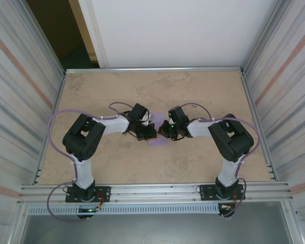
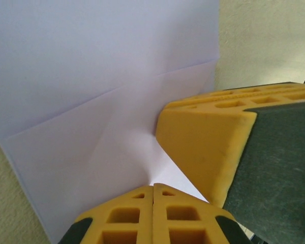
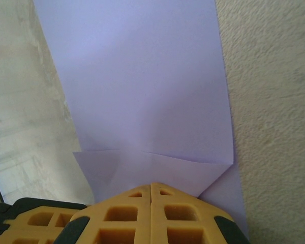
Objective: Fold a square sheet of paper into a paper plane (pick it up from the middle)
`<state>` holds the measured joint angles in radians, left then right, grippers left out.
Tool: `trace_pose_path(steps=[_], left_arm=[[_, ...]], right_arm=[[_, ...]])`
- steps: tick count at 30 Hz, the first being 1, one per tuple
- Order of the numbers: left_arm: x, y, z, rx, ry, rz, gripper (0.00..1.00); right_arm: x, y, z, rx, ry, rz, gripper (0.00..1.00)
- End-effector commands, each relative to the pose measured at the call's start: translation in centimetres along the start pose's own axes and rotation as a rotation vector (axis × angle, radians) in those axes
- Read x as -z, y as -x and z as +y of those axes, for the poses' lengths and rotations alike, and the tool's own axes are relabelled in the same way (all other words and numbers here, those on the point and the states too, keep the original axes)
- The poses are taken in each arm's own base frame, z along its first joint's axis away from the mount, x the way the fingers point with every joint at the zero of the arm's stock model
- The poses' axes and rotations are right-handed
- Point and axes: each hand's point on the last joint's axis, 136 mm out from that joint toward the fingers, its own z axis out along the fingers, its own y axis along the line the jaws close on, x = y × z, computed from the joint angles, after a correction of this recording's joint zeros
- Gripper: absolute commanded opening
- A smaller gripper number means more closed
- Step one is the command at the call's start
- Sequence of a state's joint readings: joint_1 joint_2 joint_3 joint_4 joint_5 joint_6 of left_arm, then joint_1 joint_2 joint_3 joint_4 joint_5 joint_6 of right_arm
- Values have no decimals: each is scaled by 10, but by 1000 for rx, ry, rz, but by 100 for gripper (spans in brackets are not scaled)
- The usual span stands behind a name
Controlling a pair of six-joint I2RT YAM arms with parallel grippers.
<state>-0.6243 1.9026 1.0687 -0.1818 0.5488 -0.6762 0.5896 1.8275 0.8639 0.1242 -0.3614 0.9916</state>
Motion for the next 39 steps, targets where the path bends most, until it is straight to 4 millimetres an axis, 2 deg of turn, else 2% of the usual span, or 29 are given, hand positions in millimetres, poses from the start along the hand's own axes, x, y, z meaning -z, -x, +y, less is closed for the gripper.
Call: trace_pose_path(steps=[1, 10, 22, 24, 27, 31, 34, 39], left_arm=[[-4, -2, 5, -12, 48, 22, 1], [2, -24, 27, -29, 141, 84, 1], [30, -80, 68, 2, 248, 168, 1], [35, -83, 72, 3, 269, 164, 1], [48, -69, 58, -16, 239, 101, 1], [57, -39, 18, -56, 117, -12, 1], [50, -23, -1, -52, 30, -45, 1], [27, -7, -12, -35, -8, -11, 1]], right_arm=[[-10, -27, -72, -100, -234, 67, 1], [-7, -29, -87, -117, -285, 72, 1], [-7, -29, -89, -126, -286, 77, 1], [-7, -29, -88, -128, -282, 77, 1], [-7, -28, -88, -125, -280, 77, 1], [-8, -29, -90, -129, -285, 78, 1], [-9, -29, -90, -131, -285, 79, 1], [-11, -29, -90, -135, -281, 80, 1]])
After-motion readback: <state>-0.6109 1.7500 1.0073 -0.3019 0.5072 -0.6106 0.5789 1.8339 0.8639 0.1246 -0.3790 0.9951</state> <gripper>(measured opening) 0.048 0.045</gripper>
